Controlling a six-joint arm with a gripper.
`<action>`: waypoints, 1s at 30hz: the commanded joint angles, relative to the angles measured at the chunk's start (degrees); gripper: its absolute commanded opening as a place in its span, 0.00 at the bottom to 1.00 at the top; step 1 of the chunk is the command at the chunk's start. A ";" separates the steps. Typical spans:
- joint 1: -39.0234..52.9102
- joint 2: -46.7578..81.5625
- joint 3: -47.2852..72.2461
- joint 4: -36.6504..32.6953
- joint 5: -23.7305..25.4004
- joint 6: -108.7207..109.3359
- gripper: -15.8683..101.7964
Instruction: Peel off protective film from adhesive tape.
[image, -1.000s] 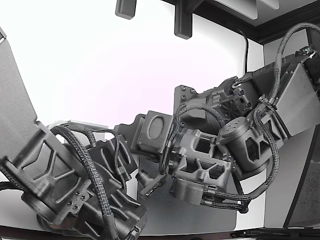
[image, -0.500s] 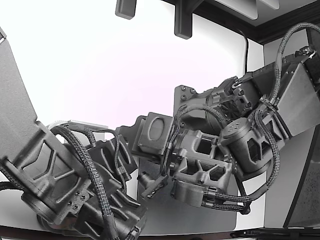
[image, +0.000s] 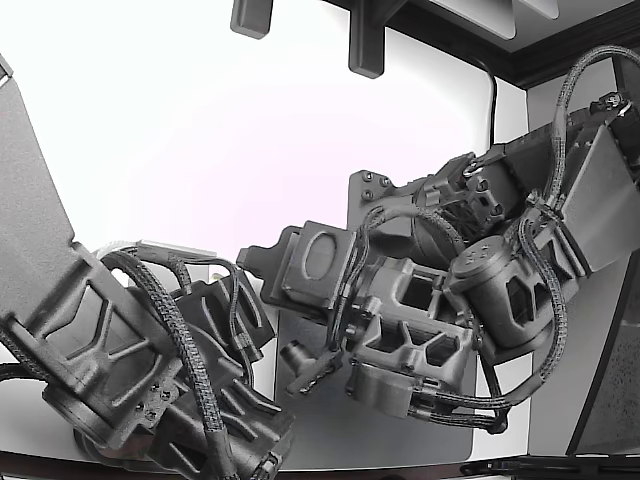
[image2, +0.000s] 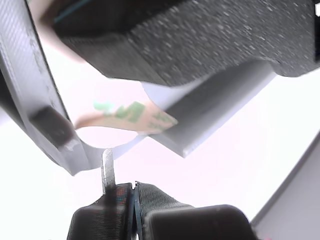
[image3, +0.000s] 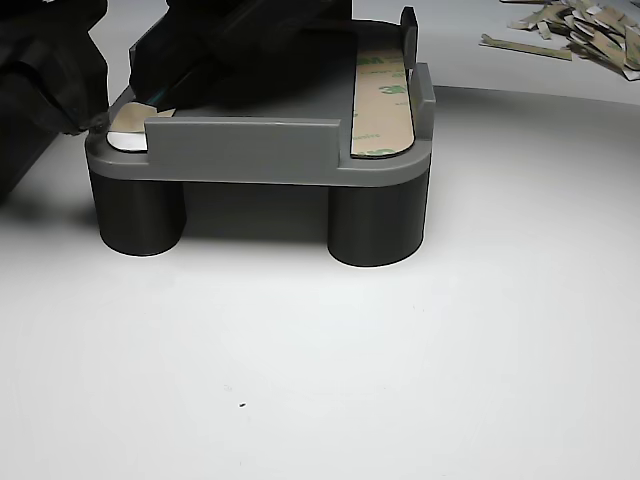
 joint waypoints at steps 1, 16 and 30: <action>-0.53 2.37 -2.90 3.34 0.44 0.53 0.04; -1.32 13.62 -5.71 16.44 -0.79 14.15 0.73; -18.81 33.31 0.53 16.79 -26.89 36.30 0.03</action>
